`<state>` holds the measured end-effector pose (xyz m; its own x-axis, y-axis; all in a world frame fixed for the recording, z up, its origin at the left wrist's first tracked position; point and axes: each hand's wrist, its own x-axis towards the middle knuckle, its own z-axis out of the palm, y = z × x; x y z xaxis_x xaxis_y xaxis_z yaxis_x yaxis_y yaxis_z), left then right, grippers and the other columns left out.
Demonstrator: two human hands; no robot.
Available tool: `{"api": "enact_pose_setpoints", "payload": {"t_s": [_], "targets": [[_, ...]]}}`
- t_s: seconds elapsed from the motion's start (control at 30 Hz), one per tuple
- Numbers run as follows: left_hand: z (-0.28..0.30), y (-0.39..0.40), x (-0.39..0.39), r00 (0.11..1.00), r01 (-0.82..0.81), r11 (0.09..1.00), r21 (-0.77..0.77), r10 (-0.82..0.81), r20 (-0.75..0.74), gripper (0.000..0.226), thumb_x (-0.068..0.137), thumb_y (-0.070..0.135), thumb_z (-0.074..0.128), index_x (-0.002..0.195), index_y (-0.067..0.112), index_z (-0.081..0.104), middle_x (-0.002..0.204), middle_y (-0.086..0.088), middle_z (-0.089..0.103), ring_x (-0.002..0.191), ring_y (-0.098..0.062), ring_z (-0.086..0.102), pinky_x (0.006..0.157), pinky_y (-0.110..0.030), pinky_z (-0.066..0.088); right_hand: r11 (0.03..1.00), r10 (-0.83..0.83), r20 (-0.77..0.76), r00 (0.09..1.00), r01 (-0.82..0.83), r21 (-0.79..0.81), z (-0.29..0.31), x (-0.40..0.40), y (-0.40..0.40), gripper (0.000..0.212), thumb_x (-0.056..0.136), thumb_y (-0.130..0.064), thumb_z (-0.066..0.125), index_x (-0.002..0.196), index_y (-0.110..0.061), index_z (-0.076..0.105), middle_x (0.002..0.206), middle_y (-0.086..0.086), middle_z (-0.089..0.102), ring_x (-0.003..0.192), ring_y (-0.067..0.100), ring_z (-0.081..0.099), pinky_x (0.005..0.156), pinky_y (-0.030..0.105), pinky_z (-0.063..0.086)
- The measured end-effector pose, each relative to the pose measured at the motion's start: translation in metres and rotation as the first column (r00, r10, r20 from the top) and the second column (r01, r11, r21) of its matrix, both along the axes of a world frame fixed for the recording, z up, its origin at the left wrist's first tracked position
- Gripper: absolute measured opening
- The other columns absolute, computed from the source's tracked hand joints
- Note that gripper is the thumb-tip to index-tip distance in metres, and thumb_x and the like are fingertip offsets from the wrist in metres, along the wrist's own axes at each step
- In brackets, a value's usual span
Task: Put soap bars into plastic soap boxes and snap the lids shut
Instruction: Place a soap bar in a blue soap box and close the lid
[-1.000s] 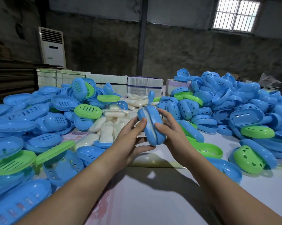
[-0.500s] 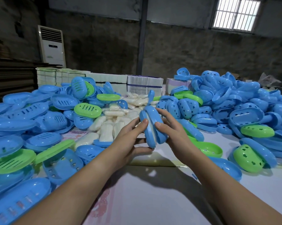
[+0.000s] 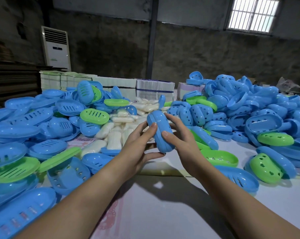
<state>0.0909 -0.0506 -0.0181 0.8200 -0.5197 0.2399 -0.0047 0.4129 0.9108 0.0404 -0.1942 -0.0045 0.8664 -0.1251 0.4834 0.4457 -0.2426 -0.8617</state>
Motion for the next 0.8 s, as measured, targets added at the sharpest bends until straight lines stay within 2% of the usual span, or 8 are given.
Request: {"api": "enact_pose_setpoints", "payload": {"t_s": [0.3,0.43,0.47,0.57,0.67,0.8], "targets": [[0.002,0.000,-0.001,1.000,-0.027,1.000,-0.010,0.027,-0.003,0.060,0.083,0.048,0.066,0.139,0.027,0.057,0.120,-0.002,0.075,0.105,-0.027,0.075,0.076,-0.042,0.062,1.000,-0.016,0.000,1.000,0.016,0.009,-0.002,-0.001,0.003,0.059,0.081,-0.030,0.063,0.139,-0.027,0.051,0.132,0.016,0.054,0.111,0.037,0.060,0.094,0.045,0.055],[0.004,-0.001,-0.002,1.000,-0.022,0.999,-0.033,0.021,-0.022,0.059,0.083,0.046,0.066,0.137,0.025,0.058,0.119,-0.002,0.076,0.104,-0.025,0.075,0.075,-0.040,0.063,0.999,-0.023,0.022,0.999,0.023,0.026,0.002,-0.003,0.004,0.058,0.080,-0.031,0.063,0.137,-0.026,0.053,0.128,0.012,0.058,0.094,0.014,0.064,0.086,0.031,0.056],[0.004,-0.001,-0.003,0.999,-0.021,0.999,-0.039,0.020,-0.027,0.059,0.084,0.046,0.066,0.137,0.025,0.058,0.119,-0.002,0.075,0.105,-0.025,0.075,0.075,-0.040,0.063,0.999,-0.037,0.020,0.999,0.037,0.022,0.003,-0.003,0.005,0.058,0.079,-0.032,0.063,0.136,-0.026,0.053,0.127,0.013,0.057,0.094,0.015,0.064,0.085,0.031,0.056],[0.004,-0.001,-0.003,0.999,-0.013,0.999,-0.047,0.011,-0.032,0.056,0.085,0.048,0.065,0.136,0.024,0.059,0.121,-0.001,0.075,0.107,-0.026,0.074,0.077,-0.041,0.063,0.997,-0.076,-0.003,0.997,0.076,-0.007,0.006,-0.004,0.004,0.058,0.077,-0.034,0.062,0.134,-0.029,0.055,0.124,0.014,0.056,0.103,0.035,0.060,0.086,0.035,0.056],[0.003,-0.001,-0.003,0.999,-0.011,0.999,-0.038,0.010,-0.035,0.055,0.085,0.050,0.065,0.134,0.025,0.061,0.121,-0.001,0.075,0.108,-0.027,0.074,0.077,-0.042,0.063,0.997,-0.078,-0.002,0.997,0.078,-0.021,0.008,-0.006,0.002,0.049,0.076,-0.034,0.060,0.125,-0.036,0.058,0.115,0.011,0.058,0.097,0.035,0.059,0.079,0.027,0.055],[0.001,-0.002,-0.004,0.999,-0.013,1.000,-0.019,0.012,-0.033,0.056,0.084,0.050,0.066,0.134,0.027,0.061,0.122,-0.002,0.074,0.107,-0.027,0.074,0.079,-0.044,0.062,0.995,-0.092,0.002,0.996,0.092,-0.041,0.009,-0.006,-0.003,0.041,0.077,-0.034,0.058,0.117,-0.043,0.060,0.114,0.011,0.060,0.102,0.033,0.058,0.082,0.031,0.054]]}}
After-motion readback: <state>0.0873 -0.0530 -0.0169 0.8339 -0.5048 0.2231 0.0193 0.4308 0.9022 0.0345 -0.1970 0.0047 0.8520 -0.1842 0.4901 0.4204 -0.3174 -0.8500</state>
